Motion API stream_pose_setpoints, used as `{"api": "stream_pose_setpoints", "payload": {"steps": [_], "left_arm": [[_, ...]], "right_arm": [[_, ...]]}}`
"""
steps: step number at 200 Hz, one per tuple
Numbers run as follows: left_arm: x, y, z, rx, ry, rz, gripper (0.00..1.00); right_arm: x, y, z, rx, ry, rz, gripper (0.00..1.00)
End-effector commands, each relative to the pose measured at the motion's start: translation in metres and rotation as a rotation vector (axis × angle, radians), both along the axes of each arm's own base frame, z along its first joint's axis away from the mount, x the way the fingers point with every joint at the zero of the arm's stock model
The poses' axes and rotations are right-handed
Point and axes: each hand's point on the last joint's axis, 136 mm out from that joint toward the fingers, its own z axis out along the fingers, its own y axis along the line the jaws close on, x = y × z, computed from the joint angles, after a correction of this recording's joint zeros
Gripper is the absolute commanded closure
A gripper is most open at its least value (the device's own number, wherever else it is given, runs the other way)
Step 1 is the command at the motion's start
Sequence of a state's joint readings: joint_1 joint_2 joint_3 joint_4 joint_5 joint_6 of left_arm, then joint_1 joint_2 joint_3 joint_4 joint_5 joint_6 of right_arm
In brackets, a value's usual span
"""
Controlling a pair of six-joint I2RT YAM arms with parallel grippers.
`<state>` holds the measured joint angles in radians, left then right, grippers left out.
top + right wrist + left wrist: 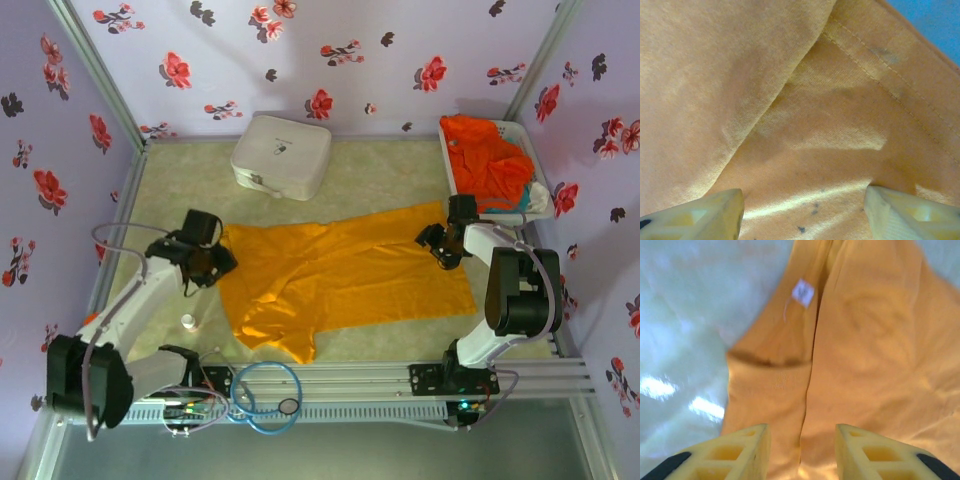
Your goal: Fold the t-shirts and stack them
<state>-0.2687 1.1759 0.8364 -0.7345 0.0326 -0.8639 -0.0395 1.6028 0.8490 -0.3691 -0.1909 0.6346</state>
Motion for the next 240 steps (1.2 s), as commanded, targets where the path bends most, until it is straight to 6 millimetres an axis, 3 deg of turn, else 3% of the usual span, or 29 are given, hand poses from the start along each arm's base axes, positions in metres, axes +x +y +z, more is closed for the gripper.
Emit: {"api": "stream_pose_setpoints", "payload": {"steps": [1, 24, 64, 108, 189, 240], "left_arm": [[0.028, 0.008, 0.011, 0.034, -0.040, -0.127, 0.63], [0.066, 0.020, 0.006, 0.033, -0.055, -0.129, 0.66], [0.130, 0.012, -0.019, -0.026, -0.093, -0.202, 0.71], [0.170, 0.006, -0.032, -0.049, -0.130, -0.214, 0.71], [0.174, 0.005, -0.072, -0.074, -0.048, -0.193, 0.72], [0.174, 0.006, -0.078, -0.074, -0.024, -0.188, 0.90]], "right_arm": [[0.002, -0.005, 0.014, -0.024, -0.014, 0.002, 0.33], [0.012, -0.005, 0.026, -0.027, -0.053, 0.006, 0.32], [0.036, 0.005, 0.041, -0.023, -0.126, 0.041, 0.32], [0.068, 0.009, 0.041, -0.054, -0.133, 0.087, 0.31], [0.083, 0.021, 0.002, -0.058, -0.053, 0.116, 0.32], [0.081, 0.017, -0.008, -0.087, -0.019, 0.099, 0.33]]}}
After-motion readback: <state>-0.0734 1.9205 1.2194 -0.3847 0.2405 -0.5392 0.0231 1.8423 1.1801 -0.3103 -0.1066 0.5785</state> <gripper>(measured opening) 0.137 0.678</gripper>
